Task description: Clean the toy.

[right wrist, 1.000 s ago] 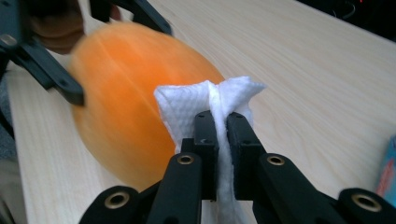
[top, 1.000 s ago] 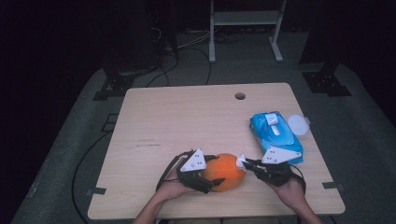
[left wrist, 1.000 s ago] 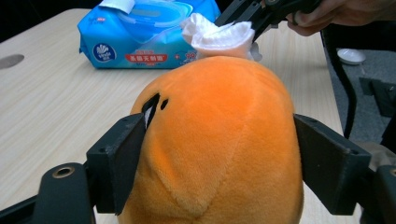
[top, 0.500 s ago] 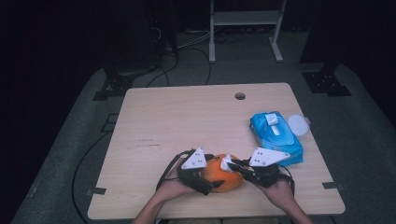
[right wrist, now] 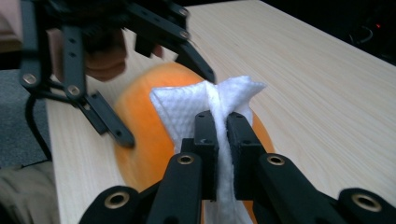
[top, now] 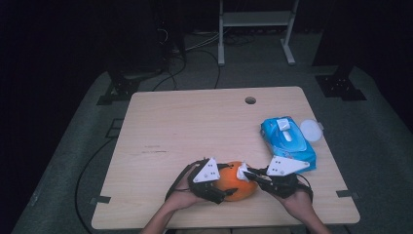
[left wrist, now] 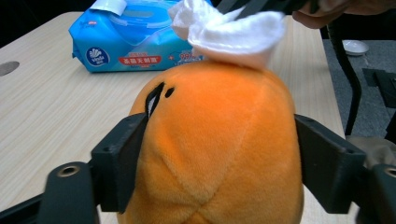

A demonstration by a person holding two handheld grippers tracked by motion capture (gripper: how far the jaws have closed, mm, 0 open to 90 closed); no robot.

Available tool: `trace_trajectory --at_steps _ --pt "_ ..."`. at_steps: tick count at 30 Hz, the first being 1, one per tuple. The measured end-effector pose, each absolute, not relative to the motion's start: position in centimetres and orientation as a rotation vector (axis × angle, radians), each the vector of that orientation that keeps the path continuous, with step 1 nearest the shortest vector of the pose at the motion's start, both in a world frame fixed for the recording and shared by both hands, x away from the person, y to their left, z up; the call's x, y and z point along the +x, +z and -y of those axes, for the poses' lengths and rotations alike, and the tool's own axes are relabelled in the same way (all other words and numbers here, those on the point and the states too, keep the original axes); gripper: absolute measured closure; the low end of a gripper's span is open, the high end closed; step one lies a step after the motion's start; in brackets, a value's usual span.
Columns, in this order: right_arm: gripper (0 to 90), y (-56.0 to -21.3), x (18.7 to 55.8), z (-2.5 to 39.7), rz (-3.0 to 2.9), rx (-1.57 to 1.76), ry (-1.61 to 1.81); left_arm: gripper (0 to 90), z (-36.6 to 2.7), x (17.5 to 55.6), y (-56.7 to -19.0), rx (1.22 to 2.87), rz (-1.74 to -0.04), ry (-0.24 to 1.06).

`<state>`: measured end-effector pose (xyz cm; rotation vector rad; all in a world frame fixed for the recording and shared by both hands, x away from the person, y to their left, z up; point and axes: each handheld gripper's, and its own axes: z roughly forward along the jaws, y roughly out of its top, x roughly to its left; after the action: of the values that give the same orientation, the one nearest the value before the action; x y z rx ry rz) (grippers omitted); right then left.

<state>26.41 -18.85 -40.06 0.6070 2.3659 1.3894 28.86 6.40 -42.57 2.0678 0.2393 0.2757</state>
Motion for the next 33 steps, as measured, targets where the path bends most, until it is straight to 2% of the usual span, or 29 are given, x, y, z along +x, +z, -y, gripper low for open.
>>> trace_trajectory --at_steps 4,6,7,10,13,17,23,29,33 --pt "82.8 -40.0 26.5 18.6 -2.368 0.602 1.396 8.2 -6.9 29.5 -42.4 2.088 -0.308 0.218" --pt "82.8 -40.2 26.7 18.8 -2.367 0.611 1.392 5.9 -7.0 29.7 -42.4 2.092 -0.334 0.197" --pt "82.8 -40.2 26.7 19.0 -2.367 0.625 1.386 6.5 -7.1 29.7 -42.4 2.095 -0.332 0.193" --pt "82.8 -40.3 26.6 19.1 -2.359 0.640 1.383 19.7 -7.0 29.2 -42.2 2.100 -0.287 0.233" --pt "82.8 -39.8 26.1 18.4 -2.357 0.600 1.395 24.2 -6.4 28.6 -42.1 2.111 -0.238 0.272" --pt "82.8 -39.2 25.4 16.7 -2.370 0.531 1.425 24.4 -5.7 27.8 -42.1 2.145 -0.148 0.341" --pt "82.8 -39.4 26.0 17.5 -2.353 0.568 1.382 23.9 -6.6 28.3 -42.4 2.126 -0.164 0.306" --pt "82.9 -41.0 27.2 20.2 -2.346 0.720 1.362 12.6 -7.3 29.4 -42.7 2.090 -0.281 0.224" --pt "82.9 -40.5 26.8 19.5 -2.339 0.690 1.383 19.4 -7.1 29.2 -42.7 2.089 -0.256 0.239"
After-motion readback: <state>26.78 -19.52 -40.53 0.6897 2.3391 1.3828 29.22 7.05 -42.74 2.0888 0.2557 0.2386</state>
